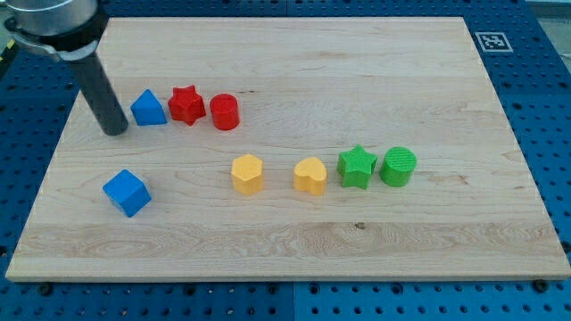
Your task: Drag the blue cube to the center of the board
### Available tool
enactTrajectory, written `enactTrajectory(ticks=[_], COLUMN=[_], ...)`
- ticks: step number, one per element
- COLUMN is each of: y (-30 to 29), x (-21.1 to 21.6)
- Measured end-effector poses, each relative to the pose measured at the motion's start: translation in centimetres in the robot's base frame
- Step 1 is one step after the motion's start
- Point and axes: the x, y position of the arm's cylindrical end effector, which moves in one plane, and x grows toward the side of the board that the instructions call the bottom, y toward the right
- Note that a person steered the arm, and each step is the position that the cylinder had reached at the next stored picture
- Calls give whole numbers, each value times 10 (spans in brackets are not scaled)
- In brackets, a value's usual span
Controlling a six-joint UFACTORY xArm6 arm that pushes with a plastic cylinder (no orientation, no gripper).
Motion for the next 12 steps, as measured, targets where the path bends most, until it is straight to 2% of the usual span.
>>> enactTrajectory(ticks=[1,2,3,4,6,10,12], y=[-23,-47,-56,-29,83,109,154], x=[-10,5,55,110,111,137,149])
